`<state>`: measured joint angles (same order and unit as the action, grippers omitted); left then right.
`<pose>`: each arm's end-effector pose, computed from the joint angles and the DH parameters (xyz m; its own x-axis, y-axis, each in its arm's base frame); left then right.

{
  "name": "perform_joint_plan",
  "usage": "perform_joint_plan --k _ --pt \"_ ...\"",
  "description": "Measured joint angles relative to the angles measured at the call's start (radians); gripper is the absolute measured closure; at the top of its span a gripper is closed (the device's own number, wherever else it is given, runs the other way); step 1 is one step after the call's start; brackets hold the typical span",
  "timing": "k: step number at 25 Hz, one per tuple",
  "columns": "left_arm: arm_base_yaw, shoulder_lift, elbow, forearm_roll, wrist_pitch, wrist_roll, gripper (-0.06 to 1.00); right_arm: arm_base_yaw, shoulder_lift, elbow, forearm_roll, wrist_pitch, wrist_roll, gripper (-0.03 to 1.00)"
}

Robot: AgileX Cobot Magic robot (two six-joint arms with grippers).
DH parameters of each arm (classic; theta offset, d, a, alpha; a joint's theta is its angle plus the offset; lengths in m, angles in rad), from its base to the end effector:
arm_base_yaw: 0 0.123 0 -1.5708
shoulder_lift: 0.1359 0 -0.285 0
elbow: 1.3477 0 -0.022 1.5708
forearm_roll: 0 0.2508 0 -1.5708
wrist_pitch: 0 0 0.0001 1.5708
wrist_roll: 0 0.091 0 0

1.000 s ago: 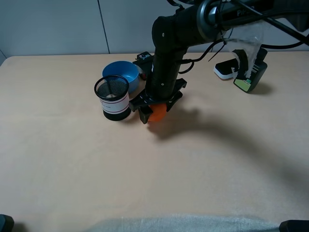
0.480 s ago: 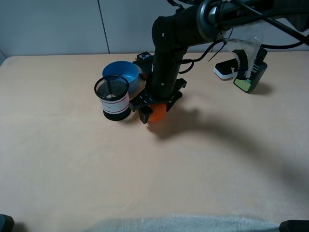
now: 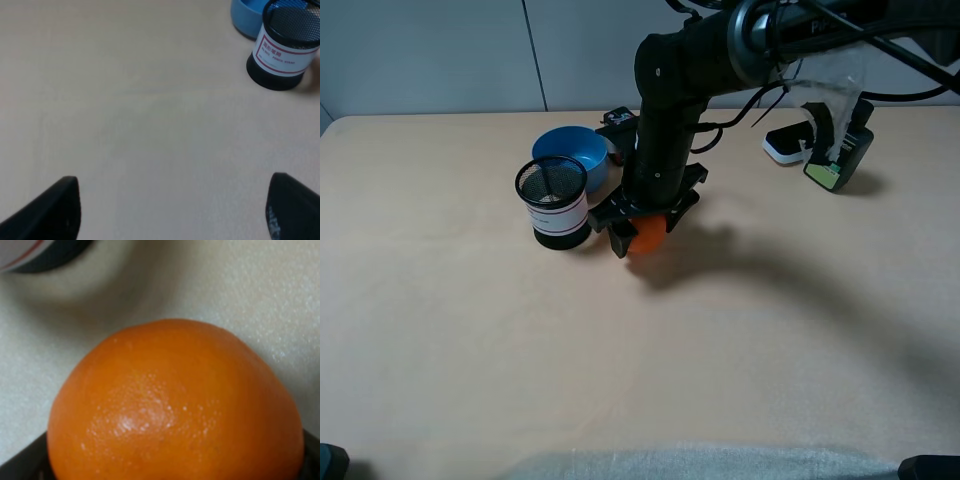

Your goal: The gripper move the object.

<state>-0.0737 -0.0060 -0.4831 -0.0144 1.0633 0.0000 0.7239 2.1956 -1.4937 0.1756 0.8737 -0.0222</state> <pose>-0.0040 -0.0009 0.2724 -0.4673 0.0275 -0.8837 0.0815 0.9966 -0.0121 0.3082 0.2887 0.1130 -0.8037 -0.5900 -0.0774 -0.5946 0.7915 0.1410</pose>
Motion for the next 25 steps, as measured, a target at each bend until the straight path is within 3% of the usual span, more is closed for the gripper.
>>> perform_joint_plan --k 7,25 --pt "0.0 0.0 0.0 0.0 0.0 0.0 0.19 0.0 0.0 0.0 -0.002 0.0 0.022 0.35" --pt "0.0 0.0 0.0 0.0 0.0 0.0 0.19 0.0 -0.013 -0.002 -0.019 0.001 0.057 0.35"
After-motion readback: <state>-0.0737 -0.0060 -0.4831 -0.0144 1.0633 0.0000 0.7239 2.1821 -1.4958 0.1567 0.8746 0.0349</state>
